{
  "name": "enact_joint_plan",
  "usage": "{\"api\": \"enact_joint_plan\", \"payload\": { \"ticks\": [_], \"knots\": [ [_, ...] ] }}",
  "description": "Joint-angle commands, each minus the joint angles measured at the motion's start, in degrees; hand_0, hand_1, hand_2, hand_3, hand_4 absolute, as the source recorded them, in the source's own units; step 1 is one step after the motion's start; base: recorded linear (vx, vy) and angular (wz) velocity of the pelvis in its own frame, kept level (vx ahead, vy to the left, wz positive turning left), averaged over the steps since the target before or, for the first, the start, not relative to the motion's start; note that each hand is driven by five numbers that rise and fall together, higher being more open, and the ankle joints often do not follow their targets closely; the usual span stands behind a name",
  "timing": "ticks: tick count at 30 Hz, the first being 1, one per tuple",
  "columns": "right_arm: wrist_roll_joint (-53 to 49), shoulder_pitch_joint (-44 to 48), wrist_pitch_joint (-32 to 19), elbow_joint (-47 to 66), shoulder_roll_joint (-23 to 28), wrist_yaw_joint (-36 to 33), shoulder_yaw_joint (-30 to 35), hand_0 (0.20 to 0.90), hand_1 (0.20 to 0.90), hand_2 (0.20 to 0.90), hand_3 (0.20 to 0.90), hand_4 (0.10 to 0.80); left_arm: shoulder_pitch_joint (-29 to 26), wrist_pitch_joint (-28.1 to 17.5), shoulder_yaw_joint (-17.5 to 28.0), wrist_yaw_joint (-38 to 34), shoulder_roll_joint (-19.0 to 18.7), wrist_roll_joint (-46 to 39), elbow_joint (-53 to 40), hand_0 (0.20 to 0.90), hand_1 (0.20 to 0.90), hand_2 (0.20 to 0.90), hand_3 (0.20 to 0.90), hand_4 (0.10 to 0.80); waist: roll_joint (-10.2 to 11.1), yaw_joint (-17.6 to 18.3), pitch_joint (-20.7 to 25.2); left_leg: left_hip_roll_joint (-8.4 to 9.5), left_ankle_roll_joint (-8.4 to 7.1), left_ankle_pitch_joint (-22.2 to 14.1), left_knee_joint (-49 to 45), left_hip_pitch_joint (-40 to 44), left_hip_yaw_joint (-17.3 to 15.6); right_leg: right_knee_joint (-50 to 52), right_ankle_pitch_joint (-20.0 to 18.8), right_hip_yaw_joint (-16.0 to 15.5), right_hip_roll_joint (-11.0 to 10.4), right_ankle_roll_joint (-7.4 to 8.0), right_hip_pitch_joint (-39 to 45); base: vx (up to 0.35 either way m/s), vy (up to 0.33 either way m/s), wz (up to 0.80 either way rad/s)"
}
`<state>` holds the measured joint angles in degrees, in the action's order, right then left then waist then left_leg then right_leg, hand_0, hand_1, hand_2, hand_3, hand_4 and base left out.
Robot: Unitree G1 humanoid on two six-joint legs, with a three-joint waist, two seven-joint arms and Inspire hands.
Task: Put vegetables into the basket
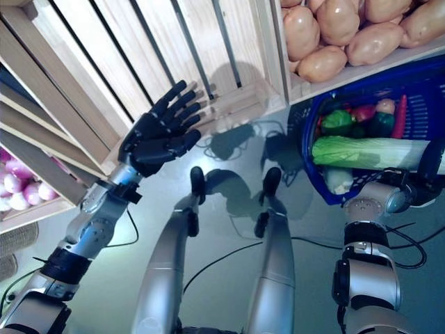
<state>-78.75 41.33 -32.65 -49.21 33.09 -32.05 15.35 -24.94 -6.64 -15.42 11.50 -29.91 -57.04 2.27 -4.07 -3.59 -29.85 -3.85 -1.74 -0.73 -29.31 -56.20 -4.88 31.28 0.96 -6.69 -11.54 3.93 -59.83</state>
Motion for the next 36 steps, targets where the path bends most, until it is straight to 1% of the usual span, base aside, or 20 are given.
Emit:
{"api": "enact_joint_plan", "payload": {
  "ticks": [1, 4, 10, 16, 19, 22, 25, 26, 28, 29, 30, 31, 32, 33, 34, 36],
  "knots": [
    [4.1, -1.6, -2.4, 2.6, 8.1, -2.6, -1.6, 0.9, 0.9, 0.9, 0.9, 0.8, -0.5, -5.6, 2.1, 2.0, 0.0, 0.0, -7.1, 0.9, 0.9, 0.9, 0.9, 0.8, -2.9, 0.8, 0.1, 2.82, 0.48, -3.4, -3.3, -1.6, 1.2, 4.3, 0.9, -2.9, 0.8, -0.24, 1.3, 0.0, 0.0, 0.0],
    [4.6, -1.4, -1.2, 2.3, 8.1, -4.0, -1.8, 0.9, 0.9, 0.9, 0.9, 0.8, -0.8, -6.0, 1.7, 1.7, 0.2, 0.0, -7.4, 0.9, 0.9, 0.9, 0.9, 0.8, -3.0, 0.7, 0.1, 2.92, 0.51, -3.6, -3.7, -2.0, 1.3, 4.9, 1.1, -3.0, 0.8, -0.37, 0.9, 0.0, 0.0, 0.0],
    [4.1, -2.8, -1.5, 1.9, 7.8, -5.7, -1.1, 0.9, 0.9, 0.9, 0.9, 0.8, -0.8, -6.2, 1.9, 1.0, -0.3, -0.6, -8.1, 0.9, 0.9, 0.9, 0.9, 0.8, -2.9, 0.8, 0.1, 2.82, 0.46, -3.4, -3.0, -0.7, 0.9, 4.3, 1.2, -3.5, 0.8, -0.48, 2.2, 0.005, 0.013, 0.02],
    [3.8, -5.2, -0.8, 2.8, 5.9, -6.0, -0.4, 0.9, 0.9, 0.9, 0.9, 0.8, 0.4, -6.4, 2.8, 0.8, -0.6, -0.7, -8.7, 0.9, 0.9, 0.9, 0.9, 0.8, -1.7, 0.9, 0.1, 2.41, 0.32, -2.6, -0.5, 2.7, 0.9, 1.3, 0.1, -4.5, 1.2, -0.48, 5.8, 0.001, 0.019, 0.0],
    [5.0, -6.3, -0.8, 2.7, 5.1, -6.8, -0.7, 0.9, 0.9, 0.9, 0.9, 0.8, 1.1, -6.3, 3.1, 0.8, -0.9, -1.1, -8.6, 0.9, 0.9, 0.9, 0.9, 0.8, -0.8, 0.9, 0.1, 2.16, -0.02, -1.5, 3.0, 6.6, 0.9, -2.3, -0.8, -5.4, 1.6, -0.21, 9.9, 0.004, 0.013, -0.01],
    [6.7, -6.4, -1.5, 1.9, 4.1, -8.2, -1.2, 0.9, 0.9, 0.9, 0.9, 0.8, 1.6, -5.5, 3.3, 1.1, -0.8, -2.3, -7.2, 0.9, 0.9, 0.9, 0.9, 0.8, -0.1, 0.9, 0.1, 1.78, -0.92, 0.4, 8.0, 11.5, 0.3, -7.0, -1.8, -5.8, 2.1, 0.43, 15.2, 0.022, 0.065, -0.08],
    [10.0, -6.7, -1.7, 1.5, 3.3, -10.1, -1.6, 0.9, 0.9, 0.9, 0.9, 0.8, 2.0, -4.4, 3.0, 0.2, -0.1, -2.8, -6.6, 0.9, 0.9, 0.9, 0.9, 0.8, 0.5, 0.7, 0.1, 1.61, -1.48, 2.1, 12.6, 15.8, 0.0, -11.2, -2.8, -6.6, 2.3, 0.89, 19.9, 0.02, 0.074, -0.04],
    [9.7, -7.1, -1.7, 2.1, 2.8, -10.3, -1.8, 0.9, 0.9, 0.9, 0.9, 0.8, 2.0, -4.1, 2.8, 0.1, -0.2, -3.9, -6.1, 0.9, 0.9, 0.9, 0.9, 0.8, 0.8, 0.7, 0.1, 1.45, -1.6, 2.8, 15.2, 18.6, -0.2, -13.4, -3.2, -7.1, 2.5, 1.07, 22.5, 0.007, 0.065, 0.02],
    [11.3, -8.0, -1.2, 2.9, 2.1, -10.3, -1.7, 0.9, 0.9, 0.9, 0.9, 0.8, 2.5, -3.4, 2.9, 0.3, 0.4, -4.6, -5.7, 0.9, 0.9, 0.9, 0.9, 0.8, 1.2, 0.6, 0.1, 1.38, -1.8, 3.4, 17.2, 21.2, -0.2, -15.3, -3.6, -7.7, 2.6, 1.31, 25.2, -0.002, 0.091, 0.09],
    [12.4, -9.1, -1.1, 3.7, 1.3, -9.0, -2.0, 0.9, 0.9, 0.9, 0.9, 0.8, 3.0, -3.1, 3.1, 0.9, 0.7, -4.7, -4.8, 0.9, 0.9, 0.9, 0.9, 0.8, 1.6, 0.5, 0.1, 1.37, -1.83, 3.8, 19.6, 24.7, -0.1, -17.3, -3.9, -8.2, 2.9, 1.55, 28.6, -0.024, 0.111, 0.05],
    [12.9, -9.3, -1.1, 4.0, 1.0, -8.7, -2.3, 0.9, 0.9, 0.9, 0.9, 0.8, 3.1, -2.8, 3.2, 0.7, 0.9, -5.0, -4.7, 0.9, 0.9, 0.9, 0.9, 0.8, 1.7, 0.5, 0.1, 1.37, -1.73, 4.5, 20.7, 25.7, -0.2, -18.3, -4.4, -8.4, 3.0, 1.49, 29.7, 0.004, 0.116, 0.0],
    [14.2, -9.9, -0.8, 4.7, 0.5, -8.5, -3.1, 0.9, 0.9, 0.9, 0.9, 0.8, 3.5, -2.2, 3.0, 0.5, 1.2, -5.6, -4.2, 0.9, 0.9, 0.9, 0.9, 0.8, 1.9, 0.4, 0.1, 1.33, -1.74, 4.4, 22.1, 28.7, -0.2, -19.2, -4.1, -8.4, 3.2, 1.8, 32.4, 0.033, 0.097, -0.04],
    [17.3, -11.0, 0.0, 5.6, -0.7, -7.3, -3.8, 0.9, 0.9, 0.9, 0.9, 0.8, 3.8, -2.1, 3.1, 0.4, 1.5, -4.9, -3.2, 0.9, 0.9, 0.9, 0.9, 0.8, 2.2, 0.4, 0.1, 1.34, -1.75, 4.4, 23.4, 31.8, -0.1, -20.5, -4.0, -8.7, 3.6, 1.8, 35.8, 0.057, 0.107, -0.05],
    [18.2, -11.9, 0.1, 6.8, -1.3, -6.5, -4.8, 0.9, 0.9, 0.9, 0.9, 0.8, 4.2, -2.0, 3.1, 0.2, 1.5, -5.2, -2.7, 0.9, 0.9, 0.9, 0.9, 0.8, 2.4, 0.5, 0.1, 1.23, -1.75, 4.6, 24.3, 33.8, -0.1, -21.3, -4.0, -8.7, 3.8, 1.78, 37.8, 0.058, 0.096, -0.09],
    [20.9, -13.6, 0.6, 9.1, -2.4, -6.6, -5.9, 0.9, 0.9, 0.9, 0.9, 0.8, 4.9, -1.2, 3.0, -0.4, 1.7, -5.3, -2.5, 0.9, 0.9, 0.9, 0.9, 0.8, 2.6, 0.5, 0.4, 1.18, -1.73, 4.7, 25.1, 36.1, 0.2, -22.0, -3.8, -8.8, 3.9, 1.67, 40.3, 0.045, 0.069, -0.07],
    [23.7, -15.7, 1.3, 11.0, -3.3, -6.0, -6.8, 0.9, 0.9, 0.9, 0.9, 0.8, 6.2, -0.8, 3.3, -0.9, 1.9, -3.9, -1.9, 0.9, 0.9, 0.9, 0.9, 0.8, 2.8, 0.5, 1.8, 1.09, -1.71, 4.7, 25.9, 37.7, 0.4, -23.1, -3.9, -8.8, 4.0, 1.63, 42.1, 0.095, 0.076, -0.01]
  ]
}}
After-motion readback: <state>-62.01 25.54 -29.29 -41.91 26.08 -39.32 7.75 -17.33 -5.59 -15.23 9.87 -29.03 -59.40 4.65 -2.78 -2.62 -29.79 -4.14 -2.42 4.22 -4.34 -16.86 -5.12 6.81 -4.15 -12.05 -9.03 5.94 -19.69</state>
